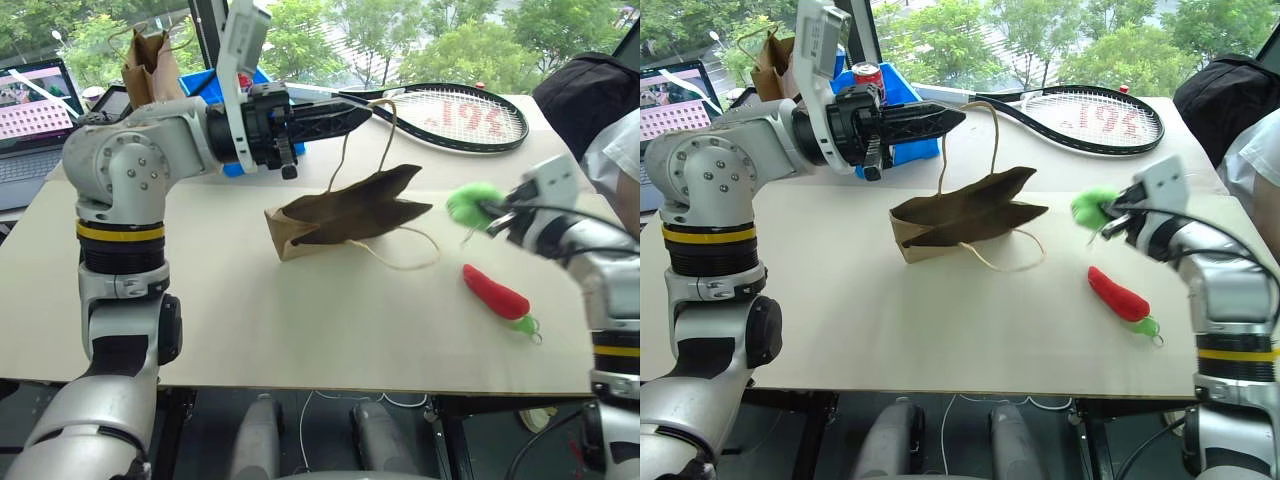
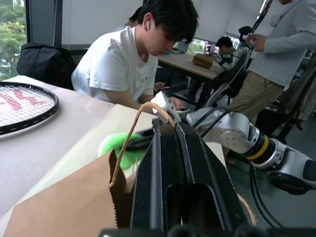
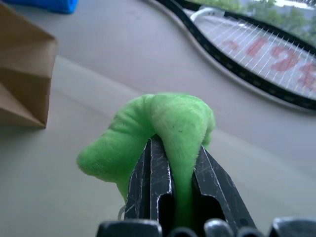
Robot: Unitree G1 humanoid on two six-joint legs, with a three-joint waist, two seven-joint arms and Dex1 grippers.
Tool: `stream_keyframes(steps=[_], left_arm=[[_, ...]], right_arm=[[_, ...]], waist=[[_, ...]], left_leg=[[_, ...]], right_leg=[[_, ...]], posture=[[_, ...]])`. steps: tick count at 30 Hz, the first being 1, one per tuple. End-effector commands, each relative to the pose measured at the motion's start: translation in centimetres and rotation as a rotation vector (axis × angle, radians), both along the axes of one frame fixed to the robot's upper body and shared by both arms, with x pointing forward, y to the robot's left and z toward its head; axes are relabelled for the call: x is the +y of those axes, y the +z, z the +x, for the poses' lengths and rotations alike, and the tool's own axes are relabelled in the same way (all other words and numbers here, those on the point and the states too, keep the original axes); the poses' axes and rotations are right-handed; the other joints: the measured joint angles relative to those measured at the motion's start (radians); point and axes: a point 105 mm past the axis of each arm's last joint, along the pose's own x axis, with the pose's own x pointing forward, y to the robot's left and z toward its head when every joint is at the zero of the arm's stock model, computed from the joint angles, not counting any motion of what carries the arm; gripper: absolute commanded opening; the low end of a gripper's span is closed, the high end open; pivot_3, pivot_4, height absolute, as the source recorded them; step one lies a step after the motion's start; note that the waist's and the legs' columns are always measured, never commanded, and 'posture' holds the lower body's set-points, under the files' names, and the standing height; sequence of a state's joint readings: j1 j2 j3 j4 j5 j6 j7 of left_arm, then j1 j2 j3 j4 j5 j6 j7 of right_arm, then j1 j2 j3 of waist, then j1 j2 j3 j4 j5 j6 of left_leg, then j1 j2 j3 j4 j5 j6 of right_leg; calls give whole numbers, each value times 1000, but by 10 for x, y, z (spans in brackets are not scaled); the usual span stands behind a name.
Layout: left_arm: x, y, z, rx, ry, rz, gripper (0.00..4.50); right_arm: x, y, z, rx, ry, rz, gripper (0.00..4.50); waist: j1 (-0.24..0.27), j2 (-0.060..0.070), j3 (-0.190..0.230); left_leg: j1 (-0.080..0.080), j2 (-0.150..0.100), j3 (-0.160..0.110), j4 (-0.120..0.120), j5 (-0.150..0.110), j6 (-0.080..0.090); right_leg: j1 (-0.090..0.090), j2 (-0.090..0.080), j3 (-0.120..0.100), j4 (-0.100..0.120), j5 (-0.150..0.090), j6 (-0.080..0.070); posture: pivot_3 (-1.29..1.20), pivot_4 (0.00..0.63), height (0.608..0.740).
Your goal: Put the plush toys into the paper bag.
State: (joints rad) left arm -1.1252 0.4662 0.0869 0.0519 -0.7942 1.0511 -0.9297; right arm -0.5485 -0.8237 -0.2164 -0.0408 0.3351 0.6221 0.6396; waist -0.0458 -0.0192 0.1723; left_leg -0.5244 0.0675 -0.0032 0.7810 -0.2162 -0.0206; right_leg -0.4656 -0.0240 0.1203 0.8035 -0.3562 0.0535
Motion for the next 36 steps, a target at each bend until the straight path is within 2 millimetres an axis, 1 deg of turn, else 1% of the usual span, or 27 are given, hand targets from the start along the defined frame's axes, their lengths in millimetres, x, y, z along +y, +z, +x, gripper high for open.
stream_keyframes(steps=[1, 3, 5, 7, 9, 14, 16, 17, 19, 21, 24, 26, 30, 33, 34, 36], left_arm=[[-5, 16, -8, -64, -40, -17, 0], [-5, 16, -8, -65, -40, -16, 0], [-5, 16, -7, -66, -40, -16, 0], [-5, 16, -7, -66, -40, -17, 0], [-5, 16, -6, -69, -37, -15, 0], [-6, 18, -6, -79, -39, -17, 0], [-6, 19, -6, -81, -40, -19, 0], [-6, 19, -6, -82, -40, -19, 0], [-6, 19, -6, -84, -41, -20, 0], [-6, 20, -6, -85, -40, -22, 0], [-6, 20, -5, -87, -37, -24, 0], [-5, 20, -5, -88, -35, -27, 0], [-5, 23, -3, -92, -29, -39, 0], [-5, 25, -2, -96, -24, -48, 0], [-6, 26, -3, -98, -24, -53, 0], [-7, 28, -3, -101, -25, -58, 0]], right_arm=[[32, 55, -28, -133, 171, 65, 33], [45, 76, -41, -191, 240, 143, 33], [54, 87, -50, -226, 288, 193, 33], [72, 95, -60, -254, 369, 289, 33], [88, 91, -62, -267, 411, 399, 33], [128, 68, -62, -305, 445, 741, 33], [145, 54, -61, -282, 439, 787, 33], [149, 48, -60, -277, 435, 798, 33], [148, 39, -59, -284, 397, 832, 33], [139, 33, -59, -318, 350, 906, 33], [124, 31, -63, -398, 311, 1065, 33], [120, 30, -67, -431, 311, 1138, 33], [129, 21, -71, -429, 340, 1153, 33], [146, 3, -69, -365, 362, 1071, 33], [153, -7, -67, -329, 369, 1003, 33], [159, -19, -65, -292, 373, 914, 33]], waist=[[-4, 0, 0], [-4, 0, 0], [0, 0, 0], [1, 0, 0], [2, 0, 0], [0, 0, 0], [0, 1, 0], [0, 1, 1], [2, 1, 1], [5, 1, 1], [4, 1, 1], [2, 1, 1], [-3, 1, 1], [-3, 2, 1], [-3, 1, 1], [-3, 1, 1]], left_leg=[[0, 0, 0, 0, 0, 0], [0, 0, 0, 0, 0, 0], [1, 0, 0, 0, 0, 0], [0, 0, 0, 0, 0, 0], [0, 0, 0, 0, 0, 0], [0, 0, -1, 0, 0, 0], [-1, 0, -1, 0, 0, 0], [-1, 0, -1, 0, 0, 0], [-2, 0, -1, 0, 0, 0], [-2, 0, -1, 0, 0, 0], [-2, 0, -1, 0, 0, 0], [-2, 0, -1, 0, 0, 0], [-1, 1, -1, 0, 0, -1], [-1, 1, -1, 0, 0, -1], [-1, 1, -1, 0, 0, -1], [-1, 1, -1, 0, 0, -1]], right_leg=[[0, 0, 0, 0, 0, 0], [0, 0, 0, 0, 0, 0], [1, 0, 0, 0, 0, 0], [1, 0, 0, 0, 0, 0], [1, 0, 0, 0, 0, 0], [1, 0, -1, 0, 0, 0], [0, 0, -1, 0, 0, 0], [-1, 0, -1, 0, 0, 0], [-1, 0, -1, 0, 0, 0], [-1, 0, -1, 0, 0, 0], [-1, 0, -1, 0, 0, 0], [-1, 0, -1, 0, 0, 0], [-1, 0, -1, 1, 0, 0], [-1, 1, -1, 1, 0, 0], [-1, 1, -2, 1, 0, 0], [-1, 0, -1, 1, 0, 0]], posture=[[0, 150, 663], [0, 150, 663], [0, 150, 663], [0, 150, 663], [0, 150, 663], [0, 150, 663], [0, 150, 663], [0, 150, 663], [0, 150, 663], [0, 150, 663], [0, 150, 663], [0, 150, 663], [0, 150, 663], [0, 150, 663], [0, 150, 663], [0, 150, 663]])
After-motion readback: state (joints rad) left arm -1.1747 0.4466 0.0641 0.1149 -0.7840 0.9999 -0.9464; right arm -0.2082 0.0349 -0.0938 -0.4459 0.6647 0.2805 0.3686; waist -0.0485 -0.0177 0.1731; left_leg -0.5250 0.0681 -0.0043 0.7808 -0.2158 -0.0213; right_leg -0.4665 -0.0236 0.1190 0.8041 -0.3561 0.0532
